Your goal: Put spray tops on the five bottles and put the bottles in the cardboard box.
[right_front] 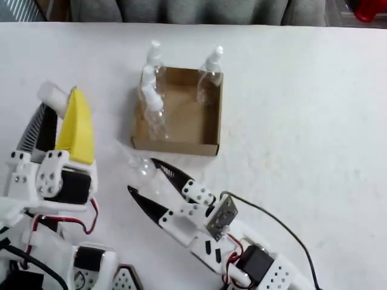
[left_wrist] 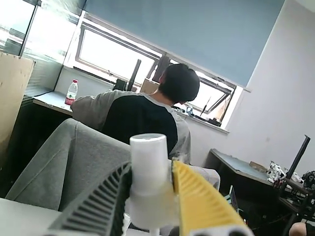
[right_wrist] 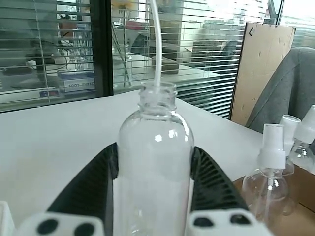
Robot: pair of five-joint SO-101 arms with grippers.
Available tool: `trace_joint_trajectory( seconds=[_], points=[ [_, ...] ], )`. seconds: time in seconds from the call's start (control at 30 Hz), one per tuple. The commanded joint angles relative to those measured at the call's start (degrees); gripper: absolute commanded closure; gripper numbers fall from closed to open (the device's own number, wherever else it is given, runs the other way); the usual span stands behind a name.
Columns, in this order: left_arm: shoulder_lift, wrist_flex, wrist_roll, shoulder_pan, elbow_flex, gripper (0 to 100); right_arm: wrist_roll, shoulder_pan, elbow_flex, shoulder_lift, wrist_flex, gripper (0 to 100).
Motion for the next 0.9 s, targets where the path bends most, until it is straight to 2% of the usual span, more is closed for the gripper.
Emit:
trace_joint_trajectory(
  seconds=[0.0, 0.3, 0.4, 0.6, 0.8, 0.87],
  points=[
    [-7.34, -7.12, 0.88, -0.66, 8.00, 98, -0.44, -0.48, 0.70, -0.75, -0.75, 98.2],
    [-15.78, -8.09, 0.97, -0.04, 19.69, 98, -0.44, -0.48, 0.70, -0.75, -0.75, 98.2],
    [-15.87, -7.56, 0.97, 3.65, 21.54, 98, -0.44, -0.48, 0.70, -0.75, -0.75, 98.2],
    [-16.13, -1.58, 0.97, 10.59, 22.15, 98, -0.44, -0.48, 0.70, -0.75, -0.75, 98.2],
    [-16.13, 0.70, 0.88, 11.38, 22.33, 98, -0.44, -0.40, 0.70, -0.75, -0.75, 98.2],
    [-16.22, 2.55, 0.88, 11.47, 22.15, 95, -0.44, -0.40, 0.70, -0.75, -0.75, 98.2]
  ],
)
